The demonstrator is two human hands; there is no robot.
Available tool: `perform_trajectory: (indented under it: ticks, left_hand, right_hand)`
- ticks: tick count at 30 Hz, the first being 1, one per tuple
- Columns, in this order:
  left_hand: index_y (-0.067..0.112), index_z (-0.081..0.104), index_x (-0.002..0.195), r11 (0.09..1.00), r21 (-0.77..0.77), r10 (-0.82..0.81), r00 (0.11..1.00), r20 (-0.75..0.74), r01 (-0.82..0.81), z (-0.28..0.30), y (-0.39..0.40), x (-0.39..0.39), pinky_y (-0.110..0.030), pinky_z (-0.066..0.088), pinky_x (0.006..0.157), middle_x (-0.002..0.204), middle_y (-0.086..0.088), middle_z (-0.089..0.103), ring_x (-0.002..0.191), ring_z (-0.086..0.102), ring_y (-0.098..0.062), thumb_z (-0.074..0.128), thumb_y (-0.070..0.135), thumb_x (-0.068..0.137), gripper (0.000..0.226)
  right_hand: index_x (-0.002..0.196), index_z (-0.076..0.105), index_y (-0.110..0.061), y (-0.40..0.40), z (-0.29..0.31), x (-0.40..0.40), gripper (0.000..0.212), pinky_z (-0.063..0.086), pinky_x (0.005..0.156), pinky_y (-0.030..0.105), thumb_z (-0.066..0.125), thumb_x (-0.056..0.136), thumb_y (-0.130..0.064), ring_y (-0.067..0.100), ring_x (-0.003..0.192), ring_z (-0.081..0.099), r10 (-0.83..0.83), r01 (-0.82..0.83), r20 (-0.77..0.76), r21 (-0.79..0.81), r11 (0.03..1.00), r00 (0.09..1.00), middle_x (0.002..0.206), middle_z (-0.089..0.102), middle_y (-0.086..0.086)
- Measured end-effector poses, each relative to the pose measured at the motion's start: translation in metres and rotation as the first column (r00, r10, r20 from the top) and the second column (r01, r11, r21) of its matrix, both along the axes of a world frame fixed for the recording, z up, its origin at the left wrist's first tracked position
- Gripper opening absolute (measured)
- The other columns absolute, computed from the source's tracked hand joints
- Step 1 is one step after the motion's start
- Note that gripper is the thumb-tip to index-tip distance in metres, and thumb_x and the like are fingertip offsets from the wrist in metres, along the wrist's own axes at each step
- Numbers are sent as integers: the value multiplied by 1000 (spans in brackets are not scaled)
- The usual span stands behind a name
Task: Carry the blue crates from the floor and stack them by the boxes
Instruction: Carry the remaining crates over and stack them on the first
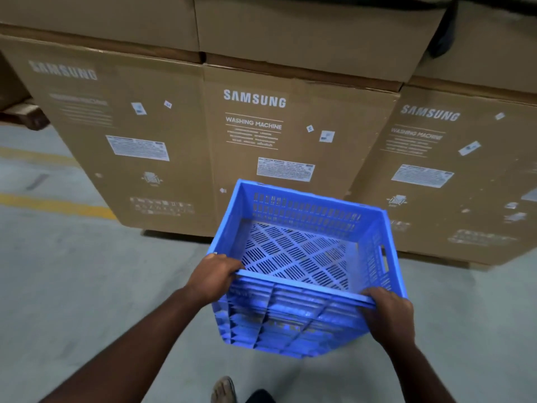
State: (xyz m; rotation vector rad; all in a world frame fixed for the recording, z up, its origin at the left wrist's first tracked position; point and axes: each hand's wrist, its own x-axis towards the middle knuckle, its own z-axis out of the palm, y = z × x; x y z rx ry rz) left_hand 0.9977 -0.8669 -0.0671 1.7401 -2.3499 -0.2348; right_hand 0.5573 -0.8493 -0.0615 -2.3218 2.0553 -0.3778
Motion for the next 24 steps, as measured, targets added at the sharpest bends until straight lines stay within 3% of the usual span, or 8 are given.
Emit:
perform_trajectory:
  ticks: [3, 6, 11, 15, 20, 24]
  left_hand:
    - [24, 69, 89, 1000, -4, -20, 1000, 11, 20, 11, -8, -8, -34, 46, 73, 84, 1, 73, 86, 66, -26, 65, 34, 84, 11]
    - [22, 69, 89, 998, -35, 46, 998, -38, -48, 32, -18, -9, -33, 47, 70, 81, -2, 72, 84, 67, -27, 71, 37, 86, 15]
    - [24, 69, 100, 990, 140, 27, 998, 53, -34, 19, 0, -16, -34, 46, 74, 95, -2, 74, 94, 67, -26, 58, 42, 88, 25]
    - [21, 66, 90, 1000, 18, 15, 997, 73, -17, 5, 11, -17, -36, 47, 74, 87, -5, 73, 89, 67, -30, 48, 46, 84, 31]
    - [18, 63, 83, 999, 18, 33, 997, 73, -35, 6, 7, -25, -37, 47, 73, 83, -7, 71, 86, 66, -35, 53, 39, 84, 23]
    - [25, 54, 78, 986, -169, 23, 999, 31, -17, -9, 32, -29, -34, 44, 67, 71, 2, 64, 73, 62, -24, 60, 51, 87, 28]
  right_hand:
    - [84, 70, -30, -14, 5, -6, 25, 49, 67, 38, 68, 62, -42, 24, 78, 71, 11, -11, 3, 4, 1000, 1000, 79, 72, -6]
    - [85, 71, -30, -22, 24, -8, 28, 50, 68, 37, 79, 59, -37, 23, 79, 71, 12, -12, 9, -16, 1000, 1000, 77, 73, -5]
    - [76, 66, -27, -11, -1, -6, 24, 51, 63, 37, 80, 59, -37, 27, 71, 71, 19, 4, -155, 149, 989, 988, 71, 71, 1]
    - [80, 61, -29, -11, -20, -18, 32, 47, 65, 36, 85, 58, -29, 24, 71, 67, 58, -26, -212, 151, 988, 975, 73, 67, -1]
    - [80, 61, -27, -19, -18, -23, 37, 48, 64, 36, 86, 57, -41, 25, 71, 68, 63, -23, -238, 167, 986, 969, 74, 66, -2]
    - [78, 56, -25, -20, -18, -34, 32, 43, 67, 38, 80, 61, -37, 25, 75, 64, 179, -152, -173, 160, 975, 969, 74, 61, -3]
